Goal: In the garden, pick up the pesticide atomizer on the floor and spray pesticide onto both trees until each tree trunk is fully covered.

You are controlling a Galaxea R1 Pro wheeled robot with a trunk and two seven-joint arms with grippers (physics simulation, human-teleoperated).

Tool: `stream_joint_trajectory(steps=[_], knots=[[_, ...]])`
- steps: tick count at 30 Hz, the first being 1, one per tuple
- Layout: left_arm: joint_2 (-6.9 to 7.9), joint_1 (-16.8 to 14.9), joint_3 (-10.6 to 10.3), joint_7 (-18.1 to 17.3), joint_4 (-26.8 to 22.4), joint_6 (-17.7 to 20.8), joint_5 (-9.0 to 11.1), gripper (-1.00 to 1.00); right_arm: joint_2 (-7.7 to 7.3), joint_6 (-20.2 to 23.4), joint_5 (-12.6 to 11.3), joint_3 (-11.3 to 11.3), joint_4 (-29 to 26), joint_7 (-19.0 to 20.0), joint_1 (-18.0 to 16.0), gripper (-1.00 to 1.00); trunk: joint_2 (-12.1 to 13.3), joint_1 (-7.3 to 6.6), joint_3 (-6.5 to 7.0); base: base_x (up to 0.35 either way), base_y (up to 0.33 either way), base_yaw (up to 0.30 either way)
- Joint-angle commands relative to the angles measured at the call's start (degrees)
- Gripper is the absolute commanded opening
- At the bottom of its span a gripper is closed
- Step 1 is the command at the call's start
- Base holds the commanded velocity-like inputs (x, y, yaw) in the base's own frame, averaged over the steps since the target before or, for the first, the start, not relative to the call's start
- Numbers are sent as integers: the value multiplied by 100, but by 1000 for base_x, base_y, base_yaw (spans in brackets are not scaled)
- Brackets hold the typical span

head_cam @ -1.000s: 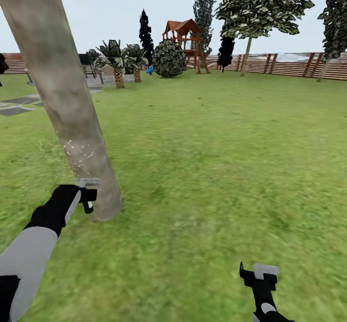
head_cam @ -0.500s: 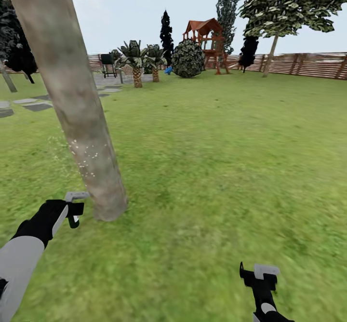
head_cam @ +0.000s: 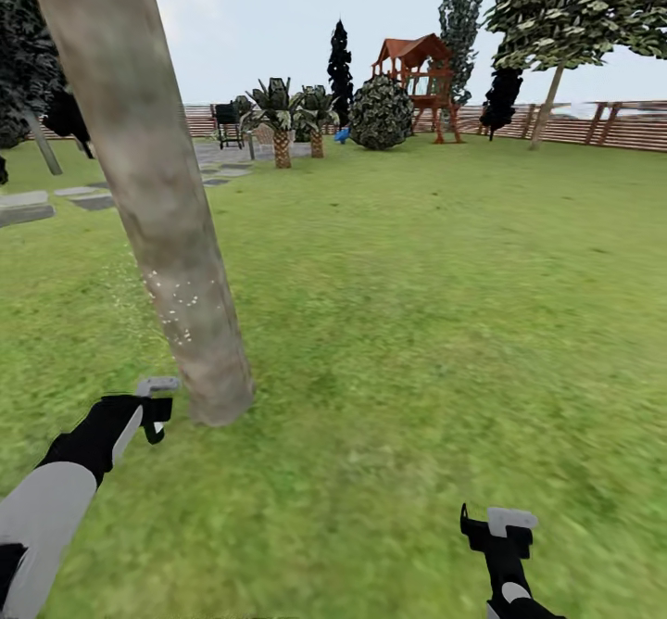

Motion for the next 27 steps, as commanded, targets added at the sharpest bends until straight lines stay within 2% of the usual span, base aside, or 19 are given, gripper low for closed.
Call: stream_joint_trajectory(steps=[1, 3, 6, 13, 21, 27], knots=[[-64, 0, 1, 50, 70, -140, -30, -100, -1, 0, 1, 1, 0, 0, 0, 100, 0, 0, 0, 0, 0, 274], [-233, 1, 0, 356, 175, -339, 0, -100, 2, 0, 1, 1, 0, 7, 0, 100, 0, 0, 0, 0, -69, 276], [-351, 2, 1, 623, 201, -399, 17, -100, -2, 0, 1, 1, 0, 9, 0, 100, 0, 0, 0, 0, -231, 231], [-322, 2, 20, 953, 203, -405, -21, -100, -3, 0, 1, 1, 0, 9, 0, 100, 0, 0, 0, 0, -269, 4], [-338, 2, 19, 987, 182, -405, -25, -100, -3, 0, 1, 1, 0, 9, 0, 100, 0, 0, 0, 17, -272, 0], [-305, 2, 28, 1112, 152, -402, -24, -100, -3, 0, 1, 1, 0, 9, 0, 100, 0, 0, 0, 200, -214, 0]])
